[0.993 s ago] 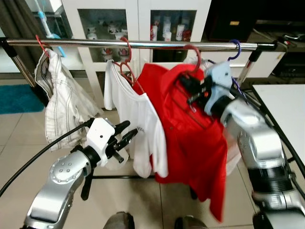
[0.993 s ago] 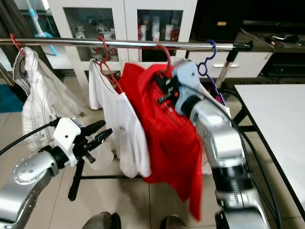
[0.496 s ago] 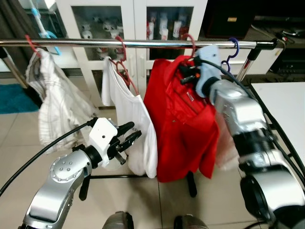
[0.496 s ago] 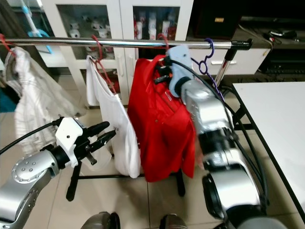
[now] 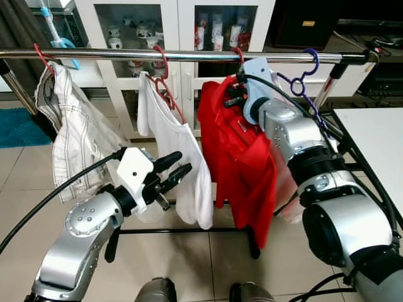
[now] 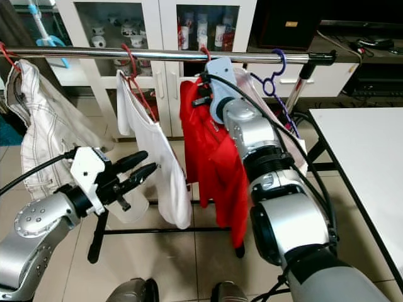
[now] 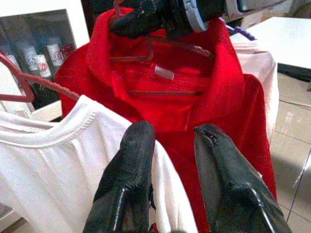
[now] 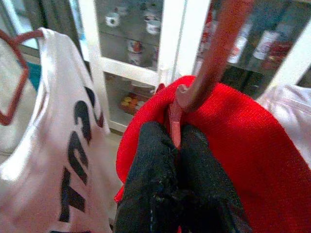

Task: Hang hanger

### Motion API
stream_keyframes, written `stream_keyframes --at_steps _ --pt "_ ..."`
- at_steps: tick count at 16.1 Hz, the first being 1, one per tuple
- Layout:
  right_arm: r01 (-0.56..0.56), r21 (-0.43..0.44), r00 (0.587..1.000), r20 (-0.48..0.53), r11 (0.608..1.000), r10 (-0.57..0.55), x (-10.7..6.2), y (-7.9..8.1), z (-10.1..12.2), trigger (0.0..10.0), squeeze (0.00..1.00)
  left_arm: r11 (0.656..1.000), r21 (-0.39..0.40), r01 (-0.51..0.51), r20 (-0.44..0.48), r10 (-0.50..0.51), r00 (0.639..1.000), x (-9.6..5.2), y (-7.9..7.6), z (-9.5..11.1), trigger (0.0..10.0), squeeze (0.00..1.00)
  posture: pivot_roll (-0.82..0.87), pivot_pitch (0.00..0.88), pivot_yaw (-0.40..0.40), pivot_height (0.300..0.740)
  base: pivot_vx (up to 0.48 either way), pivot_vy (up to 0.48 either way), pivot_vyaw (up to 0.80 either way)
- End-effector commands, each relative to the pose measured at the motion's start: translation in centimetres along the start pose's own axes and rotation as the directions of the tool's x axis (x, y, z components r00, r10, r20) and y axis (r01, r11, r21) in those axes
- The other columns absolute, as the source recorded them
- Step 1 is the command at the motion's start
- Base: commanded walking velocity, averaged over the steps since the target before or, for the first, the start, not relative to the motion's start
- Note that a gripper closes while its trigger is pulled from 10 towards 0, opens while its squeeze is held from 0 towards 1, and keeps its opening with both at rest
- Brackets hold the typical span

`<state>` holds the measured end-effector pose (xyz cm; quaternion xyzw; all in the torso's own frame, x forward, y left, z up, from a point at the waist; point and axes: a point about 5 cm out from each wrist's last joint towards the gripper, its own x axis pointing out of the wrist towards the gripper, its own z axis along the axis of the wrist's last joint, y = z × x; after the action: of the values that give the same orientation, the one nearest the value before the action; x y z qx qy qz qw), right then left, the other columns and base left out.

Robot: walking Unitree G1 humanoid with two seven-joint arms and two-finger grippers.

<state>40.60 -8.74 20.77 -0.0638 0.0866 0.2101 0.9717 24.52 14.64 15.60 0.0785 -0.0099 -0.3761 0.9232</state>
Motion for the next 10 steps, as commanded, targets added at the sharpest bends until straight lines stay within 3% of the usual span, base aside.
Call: stream_keyframes --at_steps 1,2,3,6,10 --pt "-0.052 0.005 0.998 -0.023 0.999 0.052 0.1 0.8 -1.0 10.0 0.0 1.0 0.005 0.003 0.01 -0.003 1.0 -0.2 -0.1 0.3 10.0 0.0 -0.02 0.098 -0.004 0.74 0.0 0.0 0.0" --pt "-0.078 0.012 0.997 -0.004 0.997 0.078 0.0 1.1 -1.0 10.0 0.0 1.0 0.007 -0.012 0.005 0.012 1.0 -0.1 0.1 0.2 10.0 0.0 -0.02 0.099 -0.001 0.74 0.0 0.0 0.0" --pt "-0.112 0.017 0.993 0.046 0.994 0.112 -0.2 1.4 -1.0 10.0 1.0 0.999 0.015 -0.037 -0.009 0.037 0.999 -0.1 0.3 -0.1 10.0 0.0 -0.02 0.102 0.001 0.74 0.0 0.0 0.0" --pt "-0.209 0.051 0.968 0.153 0.977 0.199 -1.2 1.4 -0.3 10.0 1.0 0.992 0.011 -0.127 -0.029 0.127 0.991 0.1 0.9 -0.8 10.0 0.0 -0.03 0.106 0.007 0.74 0.0 0.0 0.0" --pt "-0.298 -0.049 0.941 0.155 0.953 0.302 -3.2 1.5 0.3 10.0 1.0 0.987 0.006 -0.162 -0.046 0.162 0.986 0.3 1.0 -1.3 10.0 0.0 -0.04 0.106 0.006 0.74 0.0 0.0 0.0"
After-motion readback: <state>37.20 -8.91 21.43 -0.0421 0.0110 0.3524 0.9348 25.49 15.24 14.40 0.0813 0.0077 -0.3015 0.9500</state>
